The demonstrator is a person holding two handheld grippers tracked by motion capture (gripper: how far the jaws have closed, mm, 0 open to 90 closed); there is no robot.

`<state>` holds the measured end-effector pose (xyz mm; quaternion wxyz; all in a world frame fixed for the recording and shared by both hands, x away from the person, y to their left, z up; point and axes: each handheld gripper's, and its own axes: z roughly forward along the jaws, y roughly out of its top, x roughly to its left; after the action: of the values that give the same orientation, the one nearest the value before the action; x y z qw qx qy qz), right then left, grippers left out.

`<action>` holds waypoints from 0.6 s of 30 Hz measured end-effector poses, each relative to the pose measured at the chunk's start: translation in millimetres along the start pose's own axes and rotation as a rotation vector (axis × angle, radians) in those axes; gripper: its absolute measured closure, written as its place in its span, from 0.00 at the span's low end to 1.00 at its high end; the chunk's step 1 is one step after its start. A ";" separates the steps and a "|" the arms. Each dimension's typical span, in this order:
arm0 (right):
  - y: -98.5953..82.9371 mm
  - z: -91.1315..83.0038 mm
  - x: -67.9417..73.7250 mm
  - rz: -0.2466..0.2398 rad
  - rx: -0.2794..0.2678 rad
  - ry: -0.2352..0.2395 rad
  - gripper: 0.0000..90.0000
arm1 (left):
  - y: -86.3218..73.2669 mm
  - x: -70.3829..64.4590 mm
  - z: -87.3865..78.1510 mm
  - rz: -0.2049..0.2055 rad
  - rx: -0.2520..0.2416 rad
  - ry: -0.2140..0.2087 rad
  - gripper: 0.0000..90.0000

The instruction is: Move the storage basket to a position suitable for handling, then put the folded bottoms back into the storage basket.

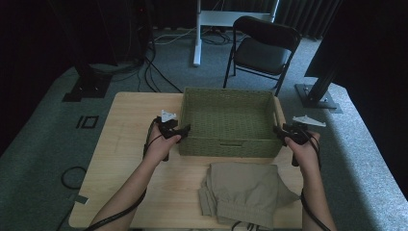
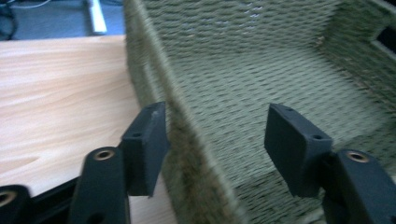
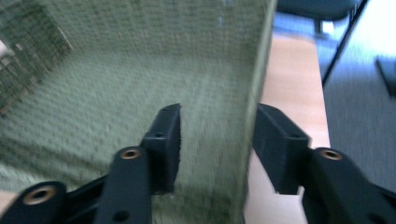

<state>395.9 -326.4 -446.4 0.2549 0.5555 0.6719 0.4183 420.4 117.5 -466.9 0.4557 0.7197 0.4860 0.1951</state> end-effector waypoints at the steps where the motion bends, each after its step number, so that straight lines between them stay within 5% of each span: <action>1: 1.3 -1.2 1.6 -0.015 -0.020 -0.006 0.55 | 0.0 0.0 -1.1 -0.003 -0.008 0.001 0.41; 3: 4.0 -4.8 4.4 -0.009 -0.052 -0.012 0.52 | 0.2 0.0 -2.8 0.002 -0.017 0.004 0.38; 12: 14.2 -20.3 27.0 -0.040 -0.139 0.148 0.21 | 13.8 0.2 -39.1 0.050 -0.075 -0.002 0.30; 18: 13.1 -30.4 39.3 -0.083 -0.143 0.182 0.20 | 17.9 -6.1 -55.1 0.051 -0.118 -0.031 0.23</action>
<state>368.4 -296.7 -414.7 0.2489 0.4674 0.6830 0.5031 387.2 135.8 -422.8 0.4996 0.7067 0.4482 0.2238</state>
